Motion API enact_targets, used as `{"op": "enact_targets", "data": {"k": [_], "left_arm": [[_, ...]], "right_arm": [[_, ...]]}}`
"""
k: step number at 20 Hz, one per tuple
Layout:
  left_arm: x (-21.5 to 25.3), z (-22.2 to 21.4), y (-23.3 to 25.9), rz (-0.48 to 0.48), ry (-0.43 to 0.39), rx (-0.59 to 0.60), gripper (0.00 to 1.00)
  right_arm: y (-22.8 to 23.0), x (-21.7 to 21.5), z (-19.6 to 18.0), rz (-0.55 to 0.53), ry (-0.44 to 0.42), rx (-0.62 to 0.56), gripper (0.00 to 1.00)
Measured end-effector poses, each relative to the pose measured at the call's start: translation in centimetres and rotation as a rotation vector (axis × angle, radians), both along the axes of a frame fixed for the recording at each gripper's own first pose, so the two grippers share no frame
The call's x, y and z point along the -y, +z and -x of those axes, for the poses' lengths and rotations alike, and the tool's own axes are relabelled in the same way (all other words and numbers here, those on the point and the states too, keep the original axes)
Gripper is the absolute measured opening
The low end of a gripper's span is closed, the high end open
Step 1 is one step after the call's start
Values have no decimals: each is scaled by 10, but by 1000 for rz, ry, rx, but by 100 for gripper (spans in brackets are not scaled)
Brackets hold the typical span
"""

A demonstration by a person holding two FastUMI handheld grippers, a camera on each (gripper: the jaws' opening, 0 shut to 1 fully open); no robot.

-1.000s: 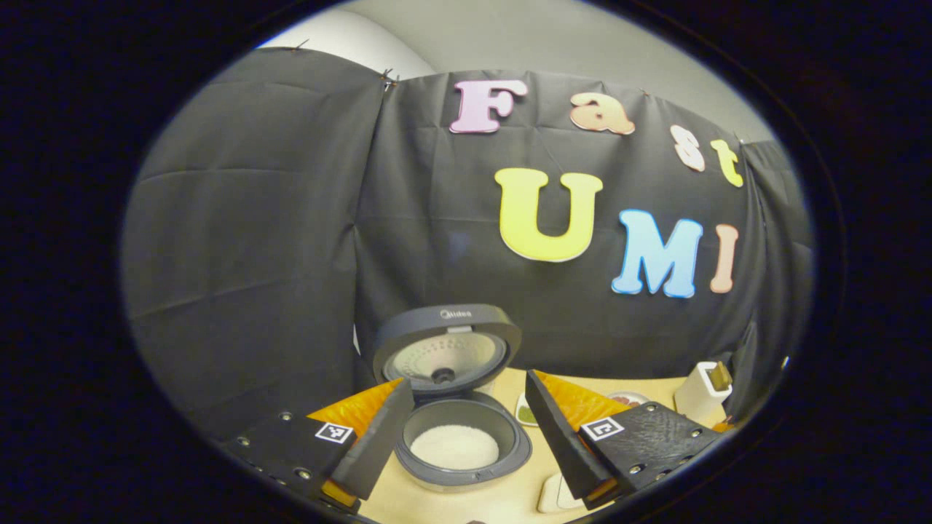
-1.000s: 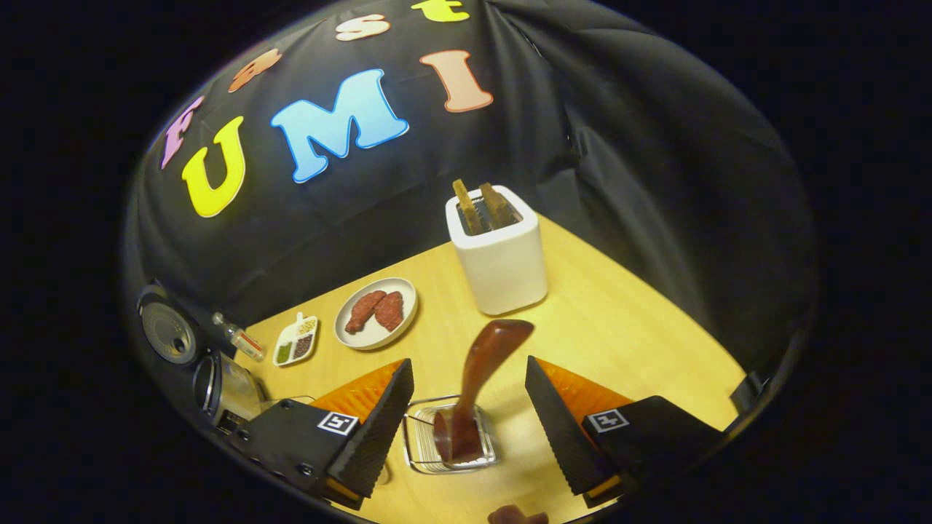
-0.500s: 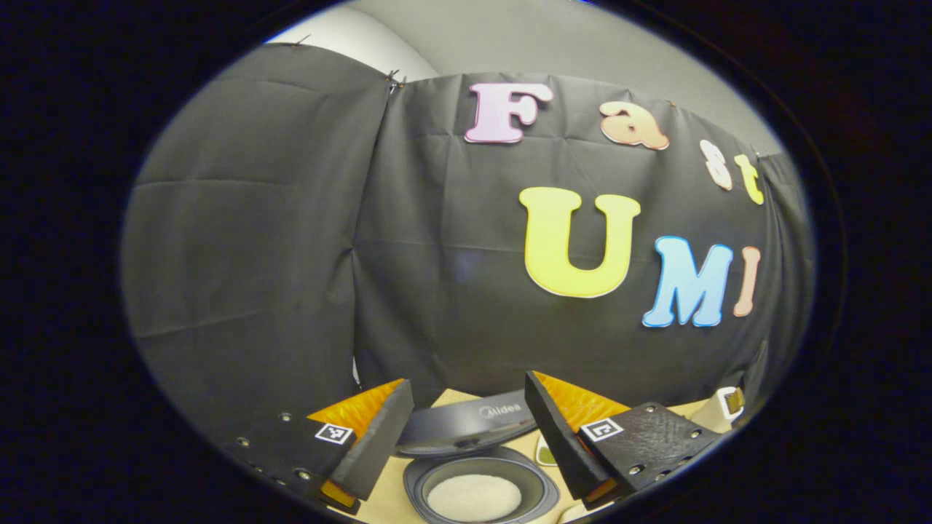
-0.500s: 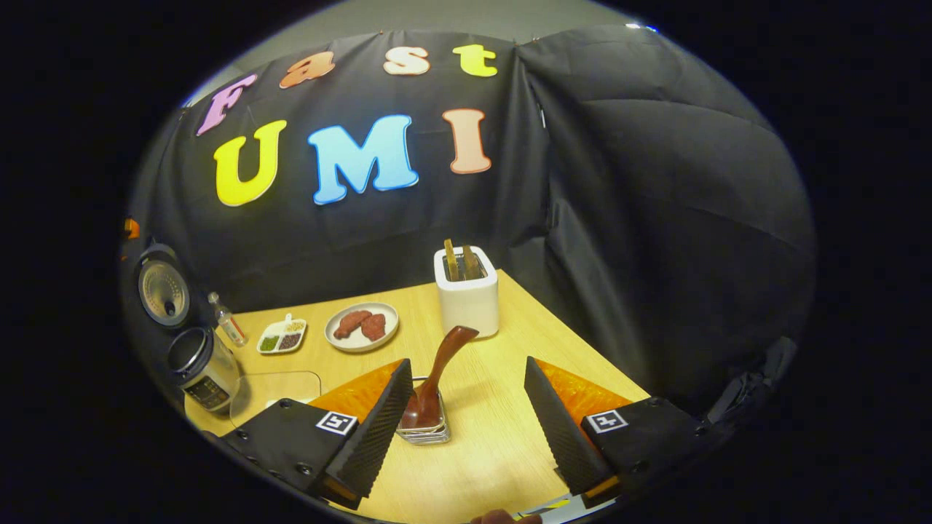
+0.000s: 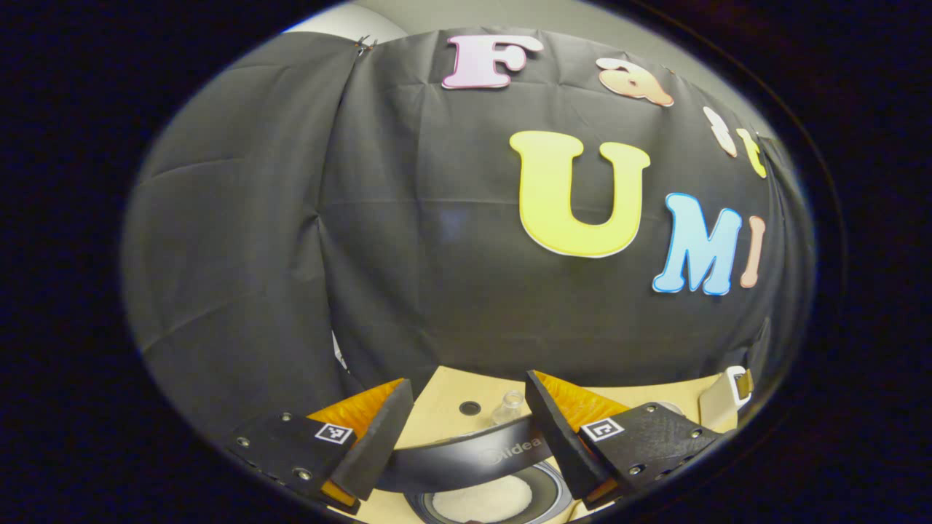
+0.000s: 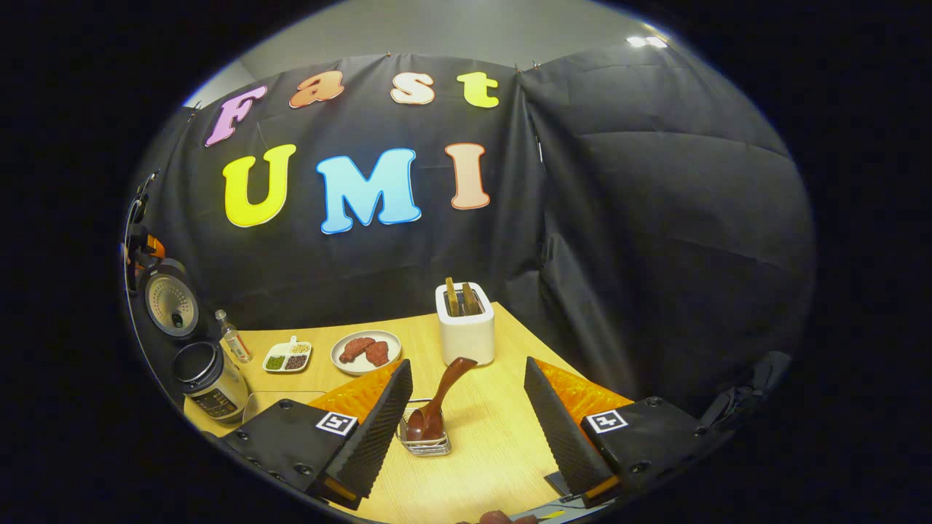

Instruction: Close the left gripper, press the button to open the rice cooker; take a wooden spoon from the chopstick holder with the right hand, scoop a spoonful of rice and pour it into the rice cooker, then put the wooden spoon back into the chopstick holder.

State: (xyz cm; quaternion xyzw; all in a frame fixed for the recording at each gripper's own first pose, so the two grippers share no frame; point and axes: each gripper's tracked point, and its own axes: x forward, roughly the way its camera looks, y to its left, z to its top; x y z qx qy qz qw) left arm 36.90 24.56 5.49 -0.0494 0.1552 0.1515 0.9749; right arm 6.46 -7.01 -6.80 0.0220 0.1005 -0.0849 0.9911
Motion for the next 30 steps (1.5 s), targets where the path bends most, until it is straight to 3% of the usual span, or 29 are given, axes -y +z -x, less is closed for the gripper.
{"op": "enact_targets", "data": {"k": [4, 7, 10, 15, 20, 25, 30], "left_arm": [[3, 10, -15, 137, 15, 4, 100], [27, 31, -33, 117, -18, -46, 100], [49, 56, -52, 109, -38, -129, 100], [81, 88, -100, 249, -23, -234, 100], [117, 112, -157, 192, -66, -356, 100], [132, 122, -213, 189, -43, -478, 100], [132, 128, -243, 212, 17, -519, 100]], "right_arm": [[14, -4, -9, 25, 38, 30, 98], [6, -20, -17, -50, 104, 8, 98], [4, -25, -32, -42, 155, 10, 98], [-9, -29, -46, -32, 211, -15, 98], [-30, -35, -53, -114, 262, -79, 98], [-42, -21, -58, -108, 289, -108, 98], [-56, -4, -55, -116, 310, -142, 98]]}}
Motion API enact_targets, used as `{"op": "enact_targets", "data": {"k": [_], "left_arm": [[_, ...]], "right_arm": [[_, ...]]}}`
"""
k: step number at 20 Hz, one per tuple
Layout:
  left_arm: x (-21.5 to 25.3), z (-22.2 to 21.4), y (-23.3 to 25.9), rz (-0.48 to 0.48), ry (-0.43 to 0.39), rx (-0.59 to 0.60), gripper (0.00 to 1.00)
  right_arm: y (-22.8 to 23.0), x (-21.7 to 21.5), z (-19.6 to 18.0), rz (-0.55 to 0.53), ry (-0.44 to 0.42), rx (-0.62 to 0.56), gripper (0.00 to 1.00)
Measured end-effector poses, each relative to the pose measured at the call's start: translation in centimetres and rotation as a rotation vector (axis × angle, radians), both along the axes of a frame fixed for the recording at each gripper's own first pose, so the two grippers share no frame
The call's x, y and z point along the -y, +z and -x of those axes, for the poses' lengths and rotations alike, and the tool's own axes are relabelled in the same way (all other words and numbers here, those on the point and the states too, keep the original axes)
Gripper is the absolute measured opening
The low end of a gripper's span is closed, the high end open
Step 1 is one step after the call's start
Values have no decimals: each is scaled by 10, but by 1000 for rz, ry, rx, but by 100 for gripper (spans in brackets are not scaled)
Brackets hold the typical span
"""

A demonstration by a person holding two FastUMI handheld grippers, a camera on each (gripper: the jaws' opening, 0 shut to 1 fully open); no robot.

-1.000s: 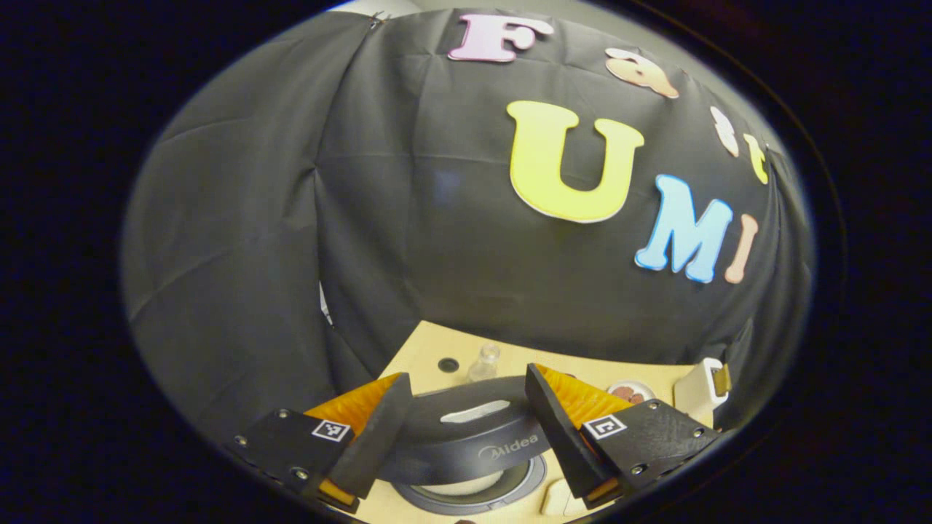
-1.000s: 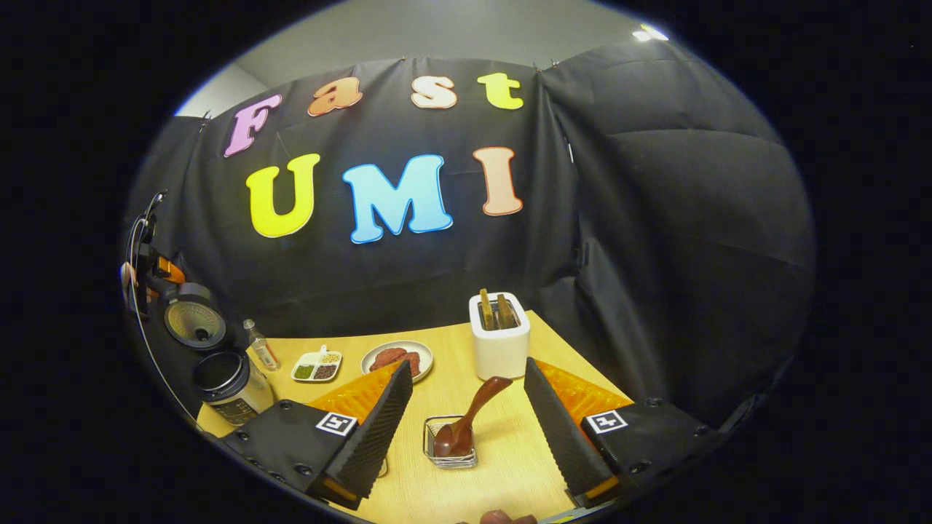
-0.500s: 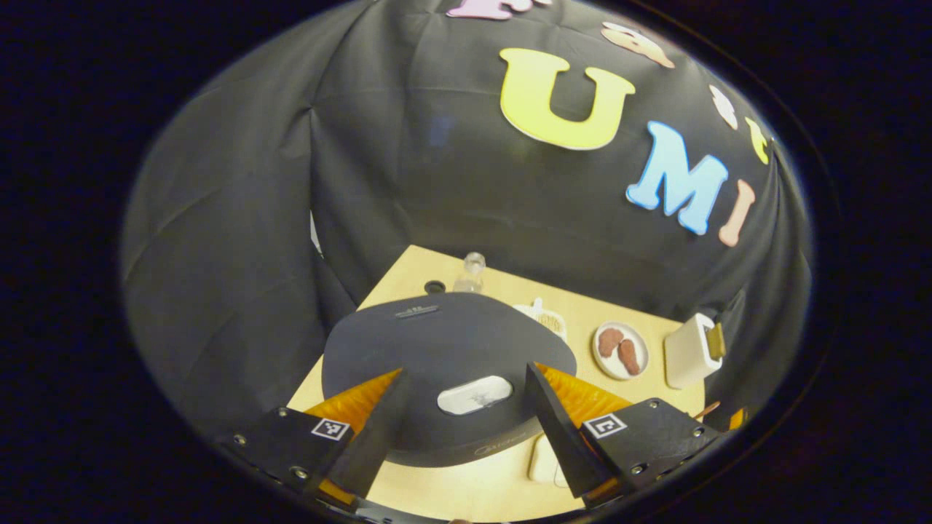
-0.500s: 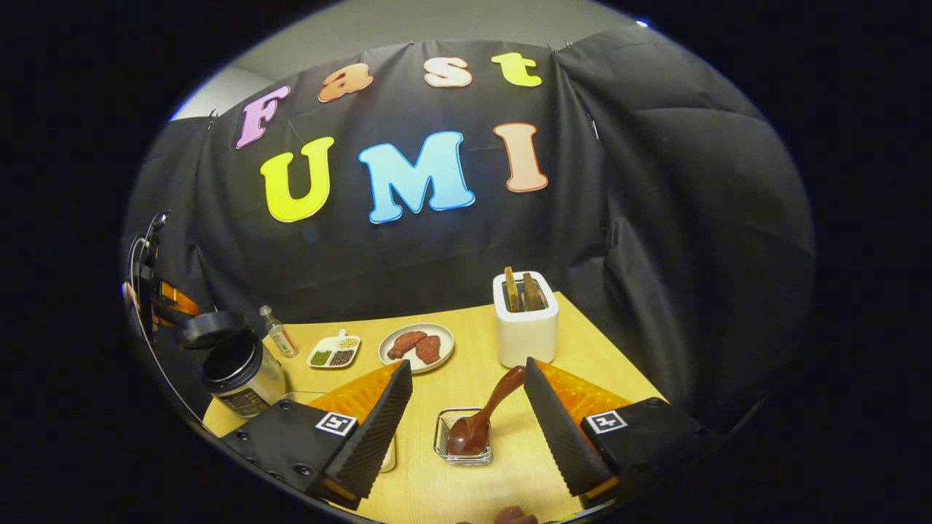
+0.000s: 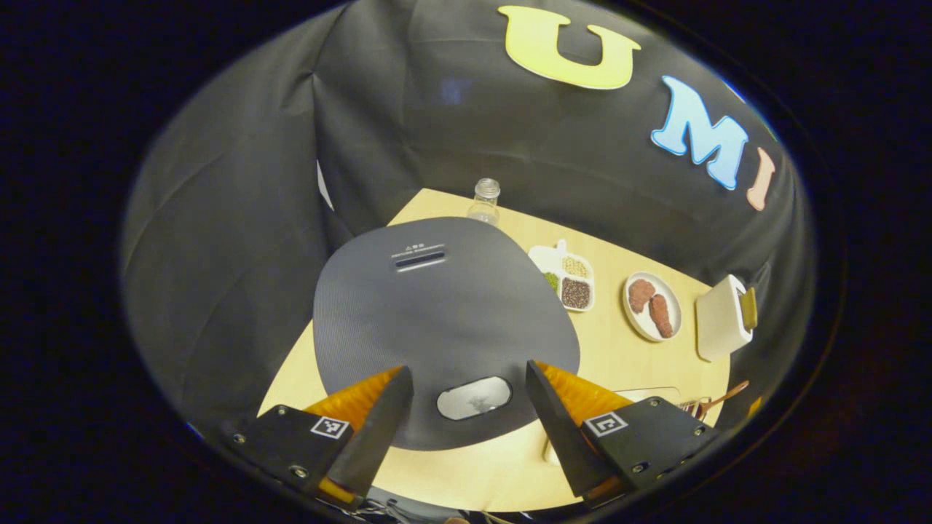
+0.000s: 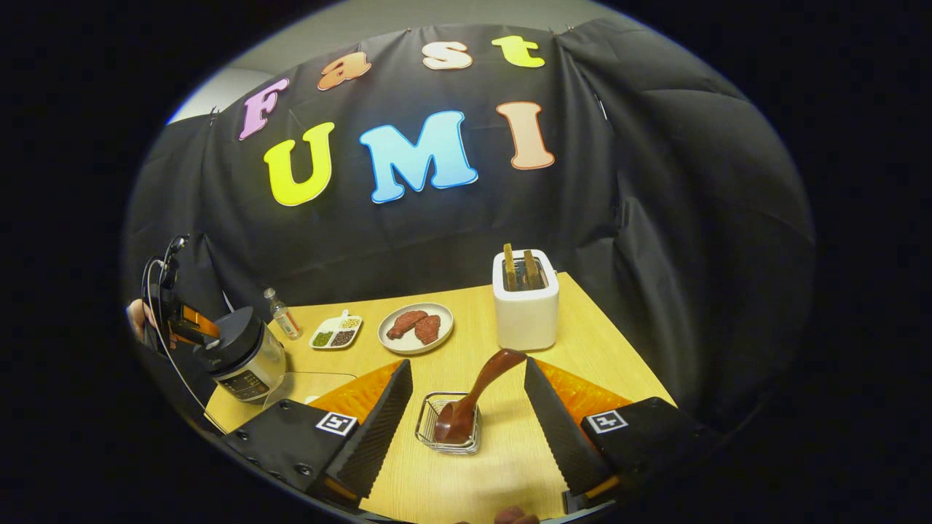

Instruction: Close the left gripper, press the button to open the rice cooker; take a wooden spoon from the chopstick holder with the right hand, scoop a spoonful of rice and pour it into the rice cooker, then put the wooden spoon back into the chopstick holder.

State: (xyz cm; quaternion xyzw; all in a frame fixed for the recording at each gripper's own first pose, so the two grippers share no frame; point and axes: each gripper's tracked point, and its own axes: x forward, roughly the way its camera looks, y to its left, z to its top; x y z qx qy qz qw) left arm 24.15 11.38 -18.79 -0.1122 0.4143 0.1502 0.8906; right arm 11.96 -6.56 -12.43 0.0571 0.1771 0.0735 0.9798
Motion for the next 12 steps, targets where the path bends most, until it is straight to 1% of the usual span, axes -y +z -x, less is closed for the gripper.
{"op": "enact_targets", "data": {"k": [2, 4, 5, 7, 8, 12], "left_arm": [[-2, 3, 2, -29, 3, 0, 100], [0, 7, -1, -73, -36, -34, 100], [0, 5, -2, -94, -47, -30, 100], [2, 5, -6, -66, -18, -60, 99], [1, 4, -8, -72, -18, -59, 100], [2, 4, -8, -80, -26, -54, 100]], "right_arm": [[-5, 6, 3, 1, 13, -11, 98], [-14, 10, 3, 0, 34, -29, 98], [-20, 10, 3, -5, 51, -43, 98], [-31, 12, 6, -6, 87, -69, 98], [-33, 16, 8, 3, 92, -72, 98], [-30, 28, 22, 28, 83, -55, 98]]}}
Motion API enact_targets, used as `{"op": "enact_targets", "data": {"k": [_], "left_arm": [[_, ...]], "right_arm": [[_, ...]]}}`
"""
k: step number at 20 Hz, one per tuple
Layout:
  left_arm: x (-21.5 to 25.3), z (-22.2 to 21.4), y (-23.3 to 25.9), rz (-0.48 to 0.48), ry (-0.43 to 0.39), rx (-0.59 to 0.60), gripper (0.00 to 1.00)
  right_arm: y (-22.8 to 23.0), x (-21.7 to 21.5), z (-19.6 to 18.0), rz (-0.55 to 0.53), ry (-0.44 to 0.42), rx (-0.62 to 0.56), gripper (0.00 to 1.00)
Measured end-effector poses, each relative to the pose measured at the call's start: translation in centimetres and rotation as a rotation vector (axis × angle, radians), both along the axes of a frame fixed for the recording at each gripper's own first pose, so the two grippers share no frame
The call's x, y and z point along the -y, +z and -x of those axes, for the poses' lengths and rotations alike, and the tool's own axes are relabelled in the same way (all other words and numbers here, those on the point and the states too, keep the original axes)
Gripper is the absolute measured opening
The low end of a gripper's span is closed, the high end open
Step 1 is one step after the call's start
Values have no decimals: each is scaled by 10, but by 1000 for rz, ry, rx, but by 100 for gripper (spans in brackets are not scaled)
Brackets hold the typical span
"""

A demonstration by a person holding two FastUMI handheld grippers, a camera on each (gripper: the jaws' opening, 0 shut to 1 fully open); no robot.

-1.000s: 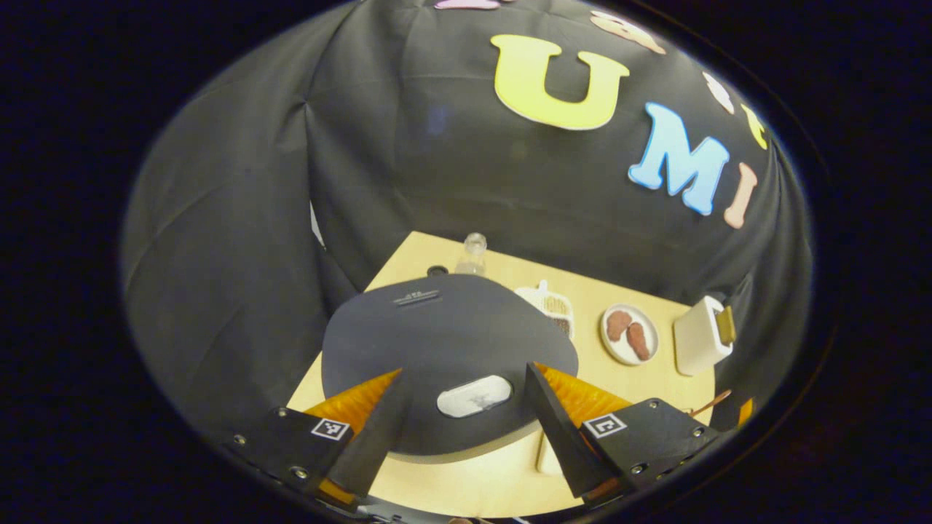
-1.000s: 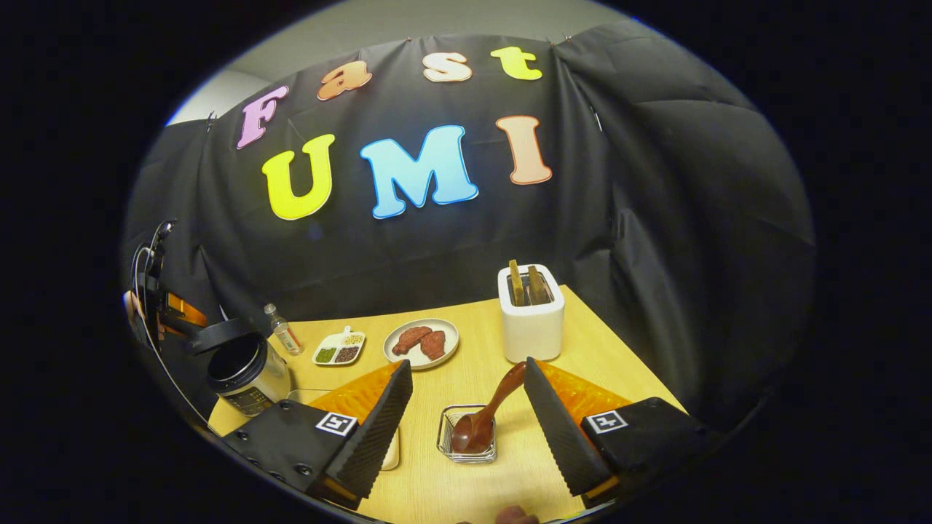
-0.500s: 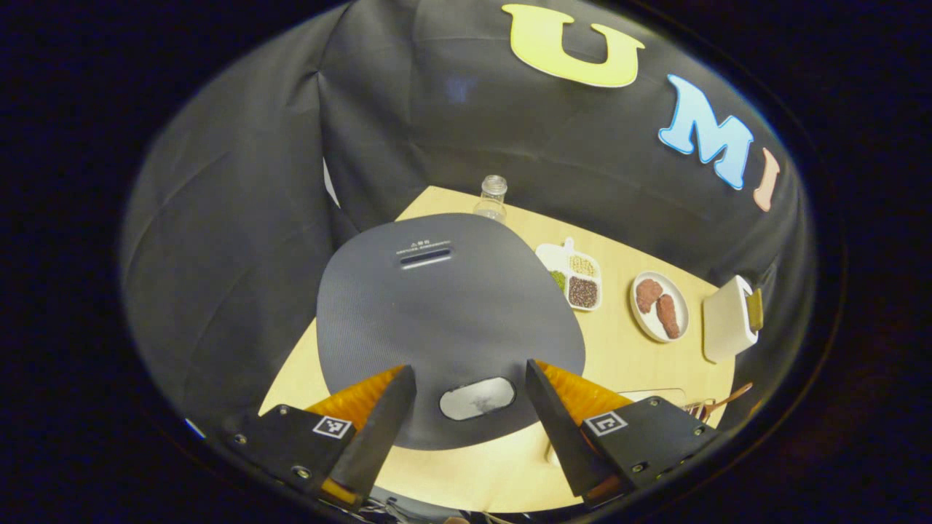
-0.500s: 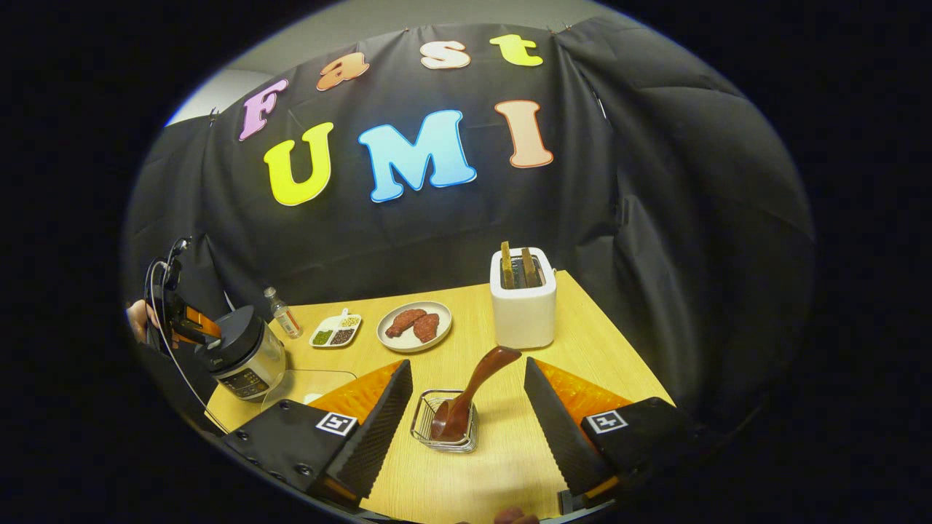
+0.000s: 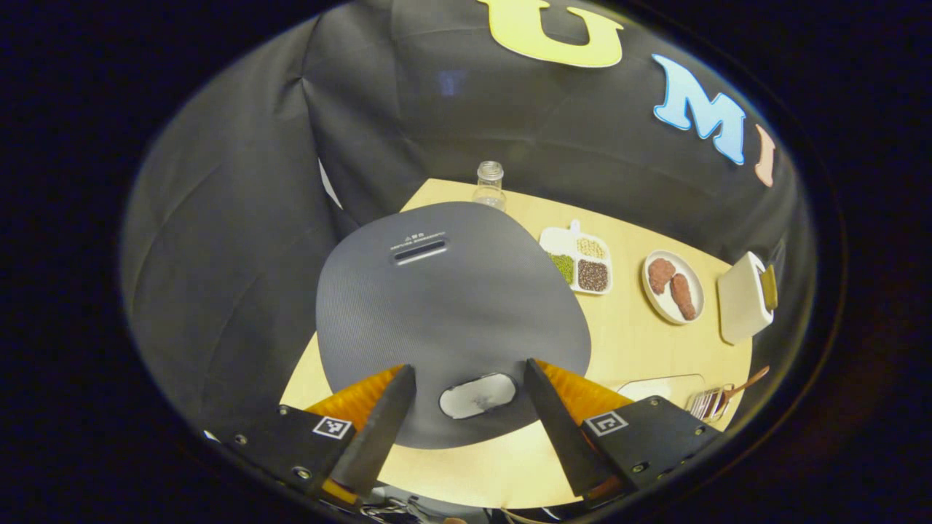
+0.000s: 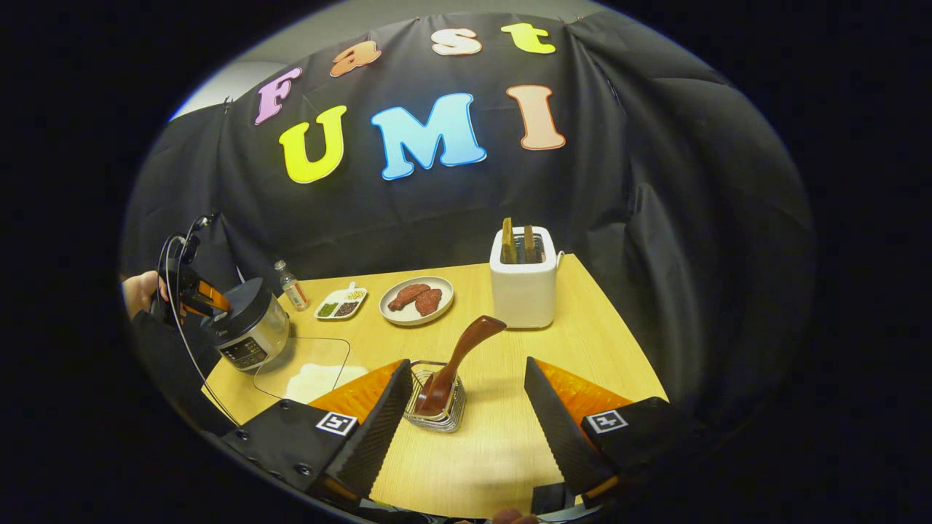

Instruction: Close the left gripper, press the button to open the rice cooker; take a wooden spoon from the chopstick holder with the right hand, scoop a spoonful of rice and pour it into the rice cooker, then put the wooden spoon back into the chopstick holder.

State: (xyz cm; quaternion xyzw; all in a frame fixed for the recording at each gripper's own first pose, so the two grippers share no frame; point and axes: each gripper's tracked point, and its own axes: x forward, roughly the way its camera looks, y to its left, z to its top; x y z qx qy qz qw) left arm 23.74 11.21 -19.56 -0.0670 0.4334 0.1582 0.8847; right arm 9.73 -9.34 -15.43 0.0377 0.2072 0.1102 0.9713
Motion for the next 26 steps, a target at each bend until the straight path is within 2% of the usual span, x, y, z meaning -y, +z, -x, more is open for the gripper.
{"op": "enact_targets", "data": {"k": [6, 8, 9, 12, 14, 16, 17, 18, 19, 24, 25, 26], "left_arm": [[11, 20, 4, -61, 19, 96, 100], [30, 38, 15, -48, -24, 155, 100], [43, 50, 21, -33, -70, 198, 99], [59, 94, 38, -80, -149, 294, 96], [72, 128, 71, -118, -203, 394, 96], [82, 157, 124, -171, -244, 544, 96], [86, 171, 154, -200, -268, 613, 93], [89, 187, 182, -227, -284, 669, 99], [89, 202, 209, -238, -297, 723, 99], [96, 269, 297, -185, -268, 938, 99], [95, 284, 306, -187, -261, 966, 99], [91, 297, 312, -199, -257, 988, 95]], "right_arm": [[20, -11, 24, -14, -43, 33, 98], [41, -12, 30, 23, -56, 78, 98], [53, -15, 33, 40, -52, 109, 98], [80, -18, 44, 116, -53, 191, 98], [101, -26, 50, 145, -63, 251, 98], [115, -39, 62, 138, -65, 292, 98], [126, -45, 67, 127, -69, 321, 98], [137, -50, 72, 109, -75, 355, 98], [145, -57, 77, 88, -76, 382, 98], [174, -68, 103, 54, -87, 463, 99], [176, -68, 108, 35, -94, 467, 94], [178, -68, 112, 17, -99, 465, 98]]}}
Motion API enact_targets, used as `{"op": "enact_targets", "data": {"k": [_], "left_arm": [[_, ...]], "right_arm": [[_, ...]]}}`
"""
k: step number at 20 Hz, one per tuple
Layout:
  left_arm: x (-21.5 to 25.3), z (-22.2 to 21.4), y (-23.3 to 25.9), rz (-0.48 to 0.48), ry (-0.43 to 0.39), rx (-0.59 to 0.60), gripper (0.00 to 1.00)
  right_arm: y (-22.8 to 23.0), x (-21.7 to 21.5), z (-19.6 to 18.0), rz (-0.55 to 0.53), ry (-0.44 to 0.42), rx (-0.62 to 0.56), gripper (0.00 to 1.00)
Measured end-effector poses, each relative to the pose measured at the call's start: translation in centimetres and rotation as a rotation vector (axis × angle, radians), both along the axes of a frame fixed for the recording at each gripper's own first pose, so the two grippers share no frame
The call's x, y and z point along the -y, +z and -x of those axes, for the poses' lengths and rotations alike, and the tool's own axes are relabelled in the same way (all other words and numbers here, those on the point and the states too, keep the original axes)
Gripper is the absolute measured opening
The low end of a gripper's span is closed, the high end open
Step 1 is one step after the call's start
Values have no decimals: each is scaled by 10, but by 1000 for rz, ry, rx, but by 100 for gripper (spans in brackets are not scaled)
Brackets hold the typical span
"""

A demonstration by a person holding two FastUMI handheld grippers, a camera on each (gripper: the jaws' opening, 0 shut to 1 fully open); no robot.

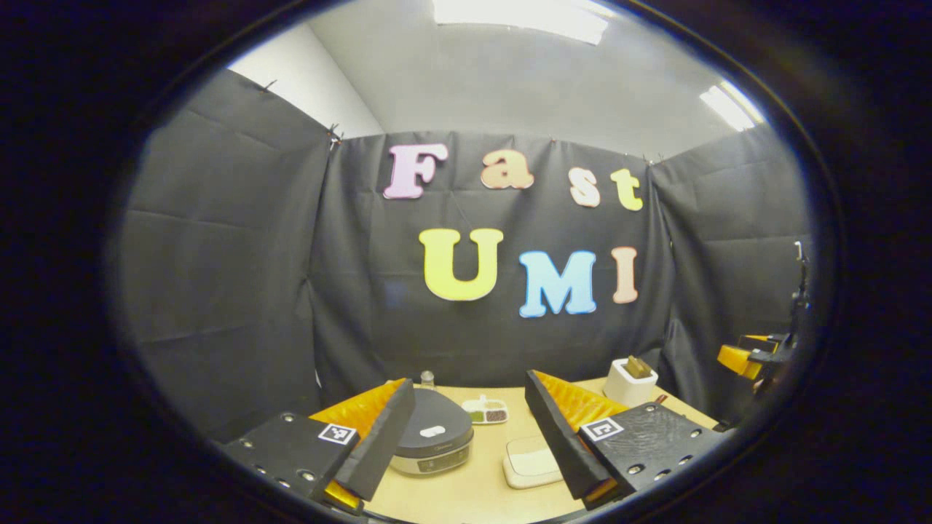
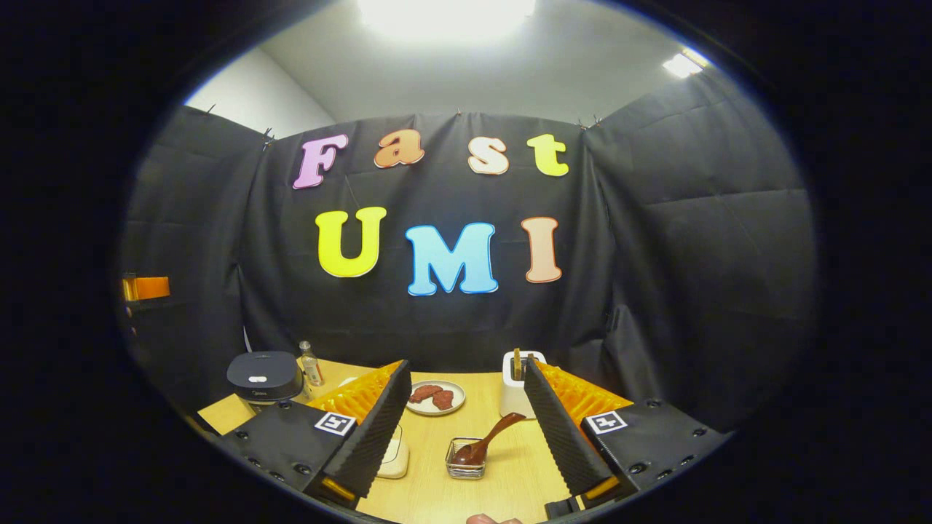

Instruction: Close the left gripper, press the button to open the rice cooker; take a wooden spoon from the chopstick holder with the right hand, scoop a spoonful of rice and pour it into the rice cooker, then put the wooden spoon back into the chopstick holder.

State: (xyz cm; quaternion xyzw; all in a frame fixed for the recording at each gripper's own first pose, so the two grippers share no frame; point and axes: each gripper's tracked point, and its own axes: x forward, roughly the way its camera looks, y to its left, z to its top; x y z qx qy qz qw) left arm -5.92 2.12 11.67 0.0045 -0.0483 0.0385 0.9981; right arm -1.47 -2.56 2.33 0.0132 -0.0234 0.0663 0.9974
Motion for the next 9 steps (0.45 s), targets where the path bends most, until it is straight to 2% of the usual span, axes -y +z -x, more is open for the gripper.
{"op": "enact_targets", "data": {"k": [1, 2, 5, 9], "left_arm": [[-4, 11, 2, -5, 13, 7, 98], [-8, 18, -2, -1, 33, 1, 99], [-11, 33, -17, 46, 57, -21, 99], [-28, 47, -39, 80, 113, -56, 98]], "right_arm": [[0, 2, 3, -13, -1, -1, 94], [0, 4, 5, -19, -9, -2, 99], [-3, 10, 0, -11, -28, -8, 98], [-1, 5, -11, -6, -9, -22, 98]]}}
